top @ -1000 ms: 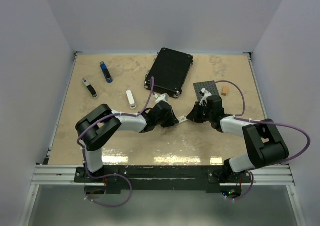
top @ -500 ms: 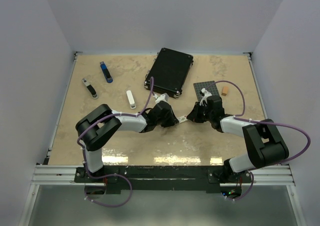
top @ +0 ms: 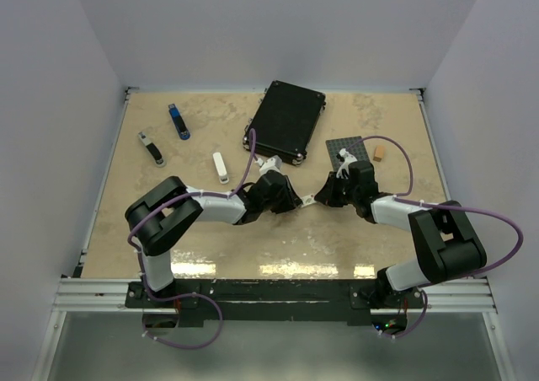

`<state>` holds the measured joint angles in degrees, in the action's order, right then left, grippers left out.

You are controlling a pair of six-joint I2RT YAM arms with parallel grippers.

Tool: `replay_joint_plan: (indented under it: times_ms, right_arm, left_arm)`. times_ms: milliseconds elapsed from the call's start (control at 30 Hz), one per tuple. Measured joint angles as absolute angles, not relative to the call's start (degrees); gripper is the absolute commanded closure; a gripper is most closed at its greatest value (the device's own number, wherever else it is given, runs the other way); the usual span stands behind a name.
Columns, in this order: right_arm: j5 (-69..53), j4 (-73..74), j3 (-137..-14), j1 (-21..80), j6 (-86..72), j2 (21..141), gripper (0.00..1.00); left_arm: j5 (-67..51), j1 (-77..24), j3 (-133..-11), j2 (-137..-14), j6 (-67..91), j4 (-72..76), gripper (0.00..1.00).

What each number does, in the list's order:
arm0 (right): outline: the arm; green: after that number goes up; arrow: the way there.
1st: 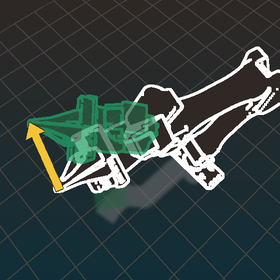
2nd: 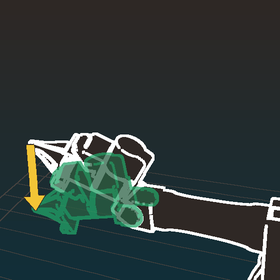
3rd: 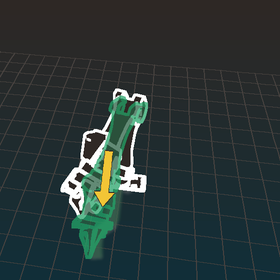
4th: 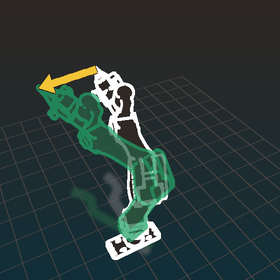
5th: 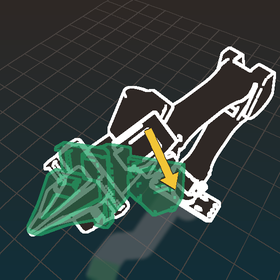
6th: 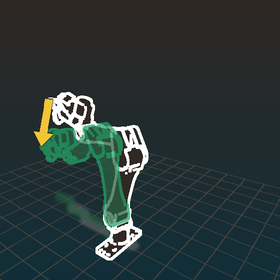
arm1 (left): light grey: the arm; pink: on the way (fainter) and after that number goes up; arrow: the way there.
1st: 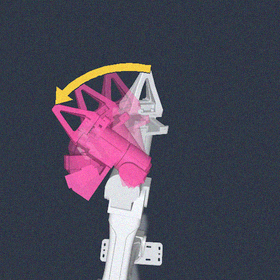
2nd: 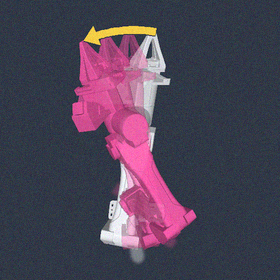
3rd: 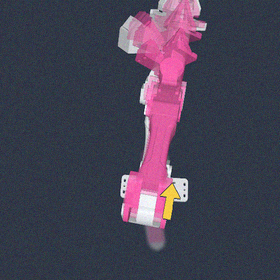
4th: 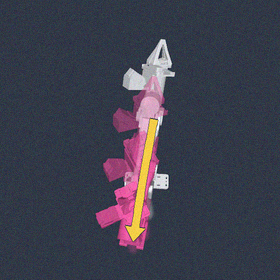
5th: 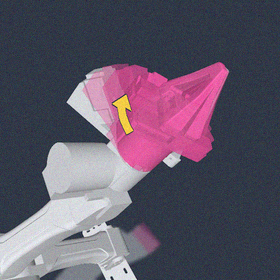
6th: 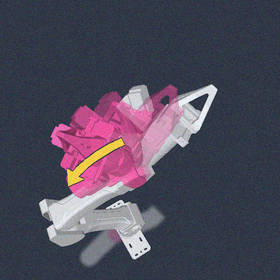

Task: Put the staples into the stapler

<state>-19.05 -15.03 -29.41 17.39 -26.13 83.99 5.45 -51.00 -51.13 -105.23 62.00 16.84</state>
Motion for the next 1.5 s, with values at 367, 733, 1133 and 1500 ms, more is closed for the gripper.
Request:
replay_joint_plan:
  times_ms: [367,733,1133,1500]
  right_arm:
    - [-19.05,-15.03,-29.41,17.34,-26.13,83.99,0.91]
    - [-19.05,-15.07,-29.41,17.32,-26.13,83.99,0.91]
    - [-19.09,-15.09,-29.32,17.32,-26.11,83.99,0.80]
    - [-19.86,-16.05,-28.58,17.32,-26.48,83.37,0.63]
  left_arm:
    - [5.87,-51.00,-51.46,-105.36,62.00,16.51,0.70]
    - [5.82,-51.00,-52.31,-107.13,62.00,16.32,0.73]
    - [5.87,-51.00,-53.12,-107.13,61.95,15.62,0.98]
    - [6.02,-50.76,-53.47,-107.13,61.91,14.20,1.00]
